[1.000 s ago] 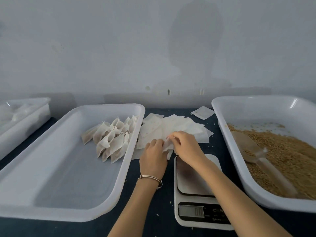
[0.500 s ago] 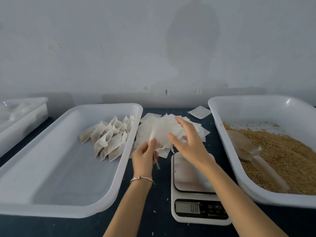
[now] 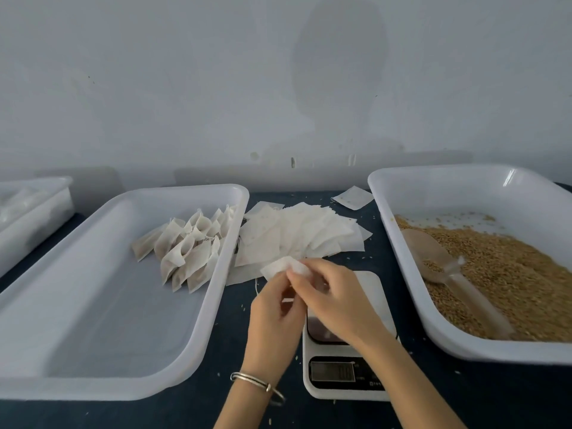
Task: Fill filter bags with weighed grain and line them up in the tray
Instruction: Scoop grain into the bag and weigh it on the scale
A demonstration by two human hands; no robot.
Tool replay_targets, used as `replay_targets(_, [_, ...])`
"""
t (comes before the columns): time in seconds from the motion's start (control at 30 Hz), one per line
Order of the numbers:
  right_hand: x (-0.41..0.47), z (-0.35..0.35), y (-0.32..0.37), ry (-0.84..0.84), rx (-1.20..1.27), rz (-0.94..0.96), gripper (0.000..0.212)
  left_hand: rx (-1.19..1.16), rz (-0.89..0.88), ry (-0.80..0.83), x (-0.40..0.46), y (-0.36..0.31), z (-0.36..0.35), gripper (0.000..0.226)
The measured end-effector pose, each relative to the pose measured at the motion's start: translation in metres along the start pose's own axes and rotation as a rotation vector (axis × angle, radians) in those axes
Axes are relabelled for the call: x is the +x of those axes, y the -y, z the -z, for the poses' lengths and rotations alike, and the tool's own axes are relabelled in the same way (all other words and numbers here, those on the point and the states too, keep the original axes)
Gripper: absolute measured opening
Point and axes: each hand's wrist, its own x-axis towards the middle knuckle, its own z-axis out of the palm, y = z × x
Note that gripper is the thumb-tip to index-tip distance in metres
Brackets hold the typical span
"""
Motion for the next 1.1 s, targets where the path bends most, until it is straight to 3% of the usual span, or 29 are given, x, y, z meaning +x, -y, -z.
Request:
replay_targets(0.07, [-0.007, 0.002, 0.000, 0.009, 0.075, -0.028, 0.028, 0.000, -0.004, 0.073, -0.005, -0.006, 0.001, 0.026])
replay_targets(0.17, [-0.015, 0.004, 0.001, 0.020, 0.083, -0.033, 0.038, 0.029, 0.016, 0.057, -0.009, -0.013, -0.003, 0.031])
replay_targets(0.47, [-0.034, 0.011, 0.000, -0.043, 0.027, -0.047, 0.032, -0.081, 0.145, 0.093, -0.014, -0.016, -0.015, 0.035])
replay_targets(0.63, [-0.034, 0.017, -0.005, -0.132, -0.073, -0.104, 0.023, 0.136, 0.046, 0.041, -0.019, -0.016, -0.017, 0.015])
replay_targets(0.83, [-0.034, 0.016, -0.005, -0.178, -0.106, -0.159, 0.009, 0.402, -0.085, -0.071, -0.023, -0.023, -0.021, 0.039])
replay_targets(0.97, [-0.035, 0.020, -0.006, -0.248, -0.224, -0.224, 0.021, 0.531, -0.177, -0.139, -0.022, -0.029, -0.017, 0.047])
replay_targets(1.1, [-0.036, 0.025, -0.001, -0.333, -0.212, -0.212, 0.025, 0.522, -0.330, -0.101, -0.024, -0.030, -0.019, 0.048])
